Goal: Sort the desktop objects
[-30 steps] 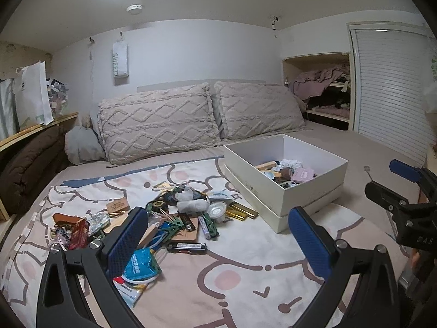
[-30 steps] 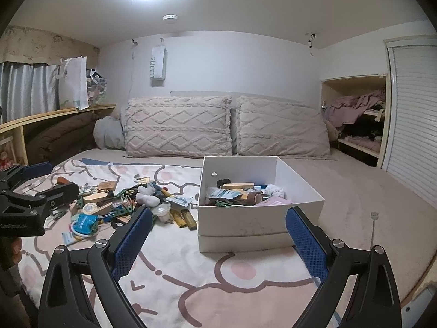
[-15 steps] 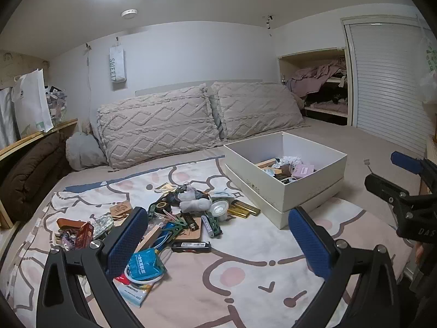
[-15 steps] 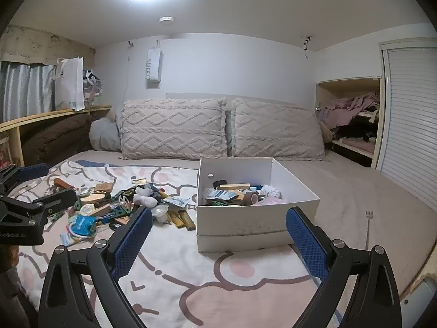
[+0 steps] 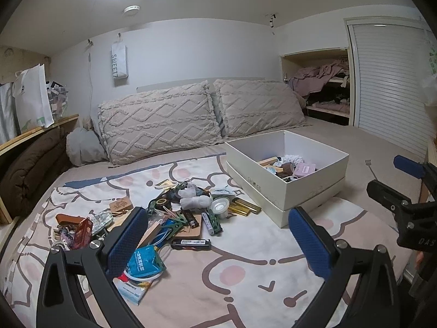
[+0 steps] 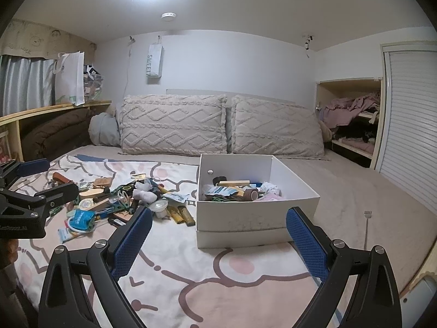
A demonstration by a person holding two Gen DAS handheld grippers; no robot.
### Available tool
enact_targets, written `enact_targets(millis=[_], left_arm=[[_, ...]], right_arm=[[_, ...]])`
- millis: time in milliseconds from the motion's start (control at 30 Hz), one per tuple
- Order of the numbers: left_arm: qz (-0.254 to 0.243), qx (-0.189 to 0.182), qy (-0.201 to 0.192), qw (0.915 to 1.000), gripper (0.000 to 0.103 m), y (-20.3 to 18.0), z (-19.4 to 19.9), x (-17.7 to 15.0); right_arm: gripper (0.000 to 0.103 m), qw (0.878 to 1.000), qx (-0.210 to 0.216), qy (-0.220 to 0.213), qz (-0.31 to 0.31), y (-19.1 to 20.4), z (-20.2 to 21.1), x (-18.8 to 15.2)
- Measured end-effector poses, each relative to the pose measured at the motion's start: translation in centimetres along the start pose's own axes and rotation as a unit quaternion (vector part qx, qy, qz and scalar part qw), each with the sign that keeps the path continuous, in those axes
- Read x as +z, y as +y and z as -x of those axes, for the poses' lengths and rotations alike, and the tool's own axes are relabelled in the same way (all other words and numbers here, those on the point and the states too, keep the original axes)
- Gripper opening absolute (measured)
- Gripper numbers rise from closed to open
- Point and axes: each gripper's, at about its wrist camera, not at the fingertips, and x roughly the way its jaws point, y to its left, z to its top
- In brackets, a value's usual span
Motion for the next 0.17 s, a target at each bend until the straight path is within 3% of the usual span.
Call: enact_targets(millis=[167], left_arm=[[0.004, -0.007, -0.004, 1.0000, 0.103, 0.04, 0.14, -0.05]], right_arm=[[0.099, 1.000, 0.001, 0.003, -0.002, -0.06, -0.11, -0.01]])
